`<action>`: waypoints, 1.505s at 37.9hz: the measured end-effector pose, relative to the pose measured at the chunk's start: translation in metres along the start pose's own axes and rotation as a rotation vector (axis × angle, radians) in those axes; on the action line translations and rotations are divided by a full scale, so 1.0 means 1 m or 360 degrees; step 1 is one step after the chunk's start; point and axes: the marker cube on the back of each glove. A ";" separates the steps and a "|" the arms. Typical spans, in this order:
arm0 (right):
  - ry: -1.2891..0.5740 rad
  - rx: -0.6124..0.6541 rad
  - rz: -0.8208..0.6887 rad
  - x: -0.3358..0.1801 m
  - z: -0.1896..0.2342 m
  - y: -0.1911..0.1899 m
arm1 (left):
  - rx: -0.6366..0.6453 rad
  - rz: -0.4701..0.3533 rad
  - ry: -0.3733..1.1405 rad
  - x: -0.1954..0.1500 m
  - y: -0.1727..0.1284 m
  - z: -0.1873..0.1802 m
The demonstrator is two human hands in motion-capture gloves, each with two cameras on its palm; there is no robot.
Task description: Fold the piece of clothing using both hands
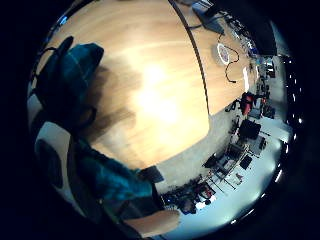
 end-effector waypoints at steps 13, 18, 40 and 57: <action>-0.0135 0.0248 -0.0360 -0.137 -0.043 0.036 | 0.0281 -0.0067 -0.0054 -0.063 -0.025 0.005; -0.0152 0.0216 -0.0527 -0.204 -0.029 0.057 | 0.0339 -0.0153 -0.0025 -0.088 -0.014 0.001; -0.0468 -0.0429 -0.0764 -0.339 0.096 0.159 | 0.0455 -0.0447 -0.0126 -0.165 0.033 -0.008; -0.0527 0.0069 -0.0798 -0.247 -0.045 0.098 | 0.0443 -0.0407 -0.0203 -0.130 0.018 -0.027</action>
